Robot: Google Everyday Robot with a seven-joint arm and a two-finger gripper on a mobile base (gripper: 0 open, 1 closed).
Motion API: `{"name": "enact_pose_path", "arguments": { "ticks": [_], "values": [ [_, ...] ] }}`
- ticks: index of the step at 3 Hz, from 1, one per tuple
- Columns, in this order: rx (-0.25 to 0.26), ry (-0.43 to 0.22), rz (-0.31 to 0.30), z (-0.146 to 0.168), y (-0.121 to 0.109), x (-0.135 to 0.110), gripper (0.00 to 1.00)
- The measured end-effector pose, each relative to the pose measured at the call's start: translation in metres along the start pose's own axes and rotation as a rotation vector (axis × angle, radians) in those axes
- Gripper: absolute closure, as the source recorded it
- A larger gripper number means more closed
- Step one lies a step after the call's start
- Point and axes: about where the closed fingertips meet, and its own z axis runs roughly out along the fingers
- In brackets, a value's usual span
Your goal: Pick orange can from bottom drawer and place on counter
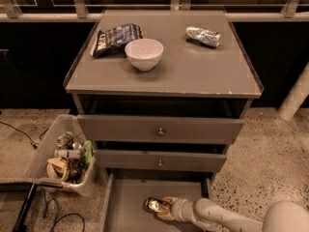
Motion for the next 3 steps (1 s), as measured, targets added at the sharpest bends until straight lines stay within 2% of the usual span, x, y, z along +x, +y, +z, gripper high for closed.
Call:
{"name": "enact_pose_path", "arguments": {
  "ticks": [1,3],
  "values": [
    [0.036,-0.042,-0.002,-0.039,-0.008,-0.01,1.0],
    [0.175,-0.158,-0.044,-0.176,-0.022,-0.029,1.0]
  ]
}}
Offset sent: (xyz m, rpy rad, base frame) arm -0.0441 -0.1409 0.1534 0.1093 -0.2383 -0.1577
